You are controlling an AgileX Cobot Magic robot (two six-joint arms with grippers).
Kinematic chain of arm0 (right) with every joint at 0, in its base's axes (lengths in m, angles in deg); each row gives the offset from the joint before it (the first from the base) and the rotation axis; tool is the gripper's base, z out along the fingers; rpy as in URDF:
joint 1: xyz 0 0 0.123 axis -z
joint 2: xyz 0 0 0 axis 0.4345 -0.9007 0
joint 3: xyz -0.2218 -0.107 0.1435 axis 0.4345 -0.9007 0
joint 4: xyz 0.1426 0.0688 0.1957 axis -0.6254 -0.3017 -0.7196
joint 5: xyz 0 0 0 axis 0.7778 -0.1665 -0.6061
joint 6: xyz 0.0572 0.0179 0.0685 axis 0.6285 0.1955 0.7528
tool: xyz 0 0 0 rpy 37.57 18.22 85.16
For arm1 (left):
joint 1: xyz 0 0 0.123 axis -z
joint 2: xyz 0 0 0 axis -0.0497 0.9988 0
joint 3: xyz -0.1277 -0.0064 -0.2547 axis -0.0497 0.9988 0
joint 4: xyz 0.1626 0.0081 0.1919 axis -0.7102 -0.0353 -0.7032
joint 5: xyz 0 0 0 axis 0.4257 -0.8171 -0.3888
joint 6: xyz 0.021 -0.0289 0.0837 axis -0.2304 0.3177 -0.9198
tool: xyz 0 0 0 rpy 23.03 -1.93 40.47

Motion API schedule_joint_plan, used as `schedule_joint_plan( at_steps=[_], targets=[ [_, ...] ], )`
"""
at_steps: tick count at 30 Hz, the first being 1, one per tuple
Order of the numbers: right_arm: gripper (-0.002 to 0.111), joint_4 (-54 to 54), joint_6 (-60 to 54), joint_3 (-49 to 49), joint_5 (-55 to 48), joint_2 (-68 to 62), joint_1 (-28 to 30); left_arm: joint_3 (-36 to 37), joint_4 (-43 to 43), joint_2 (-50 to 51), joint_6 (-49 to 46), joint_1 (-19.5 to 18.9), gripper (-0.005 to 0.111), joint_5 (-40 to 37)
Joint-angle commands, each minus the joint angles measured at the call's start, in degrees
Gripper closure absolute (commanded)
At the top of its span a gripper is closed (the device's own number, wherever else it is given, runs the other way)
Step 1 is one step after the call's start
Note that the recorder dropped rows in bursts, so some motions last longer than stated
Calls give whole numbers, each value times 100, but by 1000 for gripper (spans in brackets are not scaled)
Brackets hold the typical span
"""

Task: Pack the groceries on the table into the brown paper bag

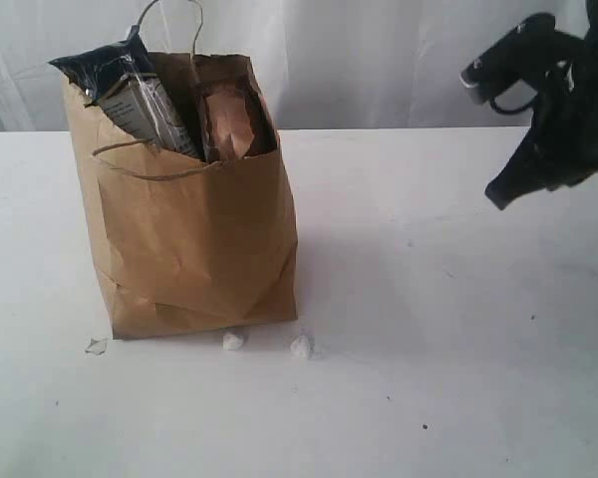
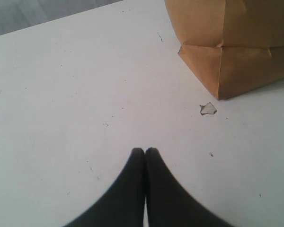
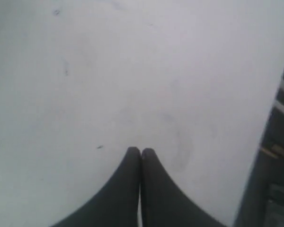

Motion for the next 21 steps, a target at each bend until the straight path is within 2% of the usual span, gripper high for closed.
schedule_joint_plan(
  at_steps=[1,6,9,12,16,21],
  targets=[
    [108,-1311,-156,-624,624,19,32,20,58,-29,0,28,107,-18],
    [108,-3262,-2070,-1245,793,-129,32,20,58,-29,0,28,107,-18],
    [99,-4298,-3226,-1482,809,-291,5,20,58,-29,0,28,107,-18],
    [82,-4644,-3842,-1522,835,-441,-161,20,58,-29,0,28,107,-18],
    [59,-5121,-4287,-1522,1472,-686,-545,20,58,-29,0,28,107,-18],
    [55,-5344,-5052,-1522,2538,-1039,-1278,20,58,-29,0,28,107,-18]
  ],
)
